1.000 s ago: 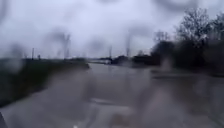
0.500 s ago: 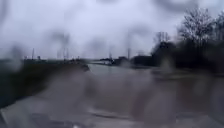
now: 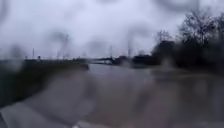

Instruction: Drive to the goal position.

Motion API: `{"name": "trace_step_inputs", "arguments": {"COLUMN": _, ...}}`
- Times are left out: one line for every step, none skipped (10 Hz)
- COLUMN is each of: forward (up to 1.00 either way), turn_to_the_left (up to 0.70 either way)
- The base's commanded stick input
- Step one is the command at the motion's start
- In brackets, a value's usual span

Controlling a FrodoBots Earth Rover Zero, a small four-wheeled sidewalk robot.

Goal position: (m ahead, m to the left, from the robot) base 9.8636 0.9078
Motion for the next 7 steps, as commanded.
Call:
{"name": "trace_step_inputs", "arguments": {"forward": 0.70, "turn_to_the_left": 0.00}}
{"name": "trace_step_inputs", "arguments": {"forward": 0.70, "turn_to_the_left": 0.00}}
{"name": "trace_step_inputs", "arguments": {"forward": 0.70, "turn_to_the_left": 0.00}}
{"name": "trace_step_inputs", "arguments": {"forward": 0.70, "turn_to_the_left": 0.00}}
{"name": "trace_step_inputs", "arguments": {"forward": 0.70, "turn_to_the_left": 0.00}}
{"name": "trace_step_inputs", "arguments": {"forward": 0.70, "turn_to_the_left": 0.00}}
{"name": "trace_step_inputs", "arguments": {"forward": 0.70, "turn_to_the_left": 0.00}}
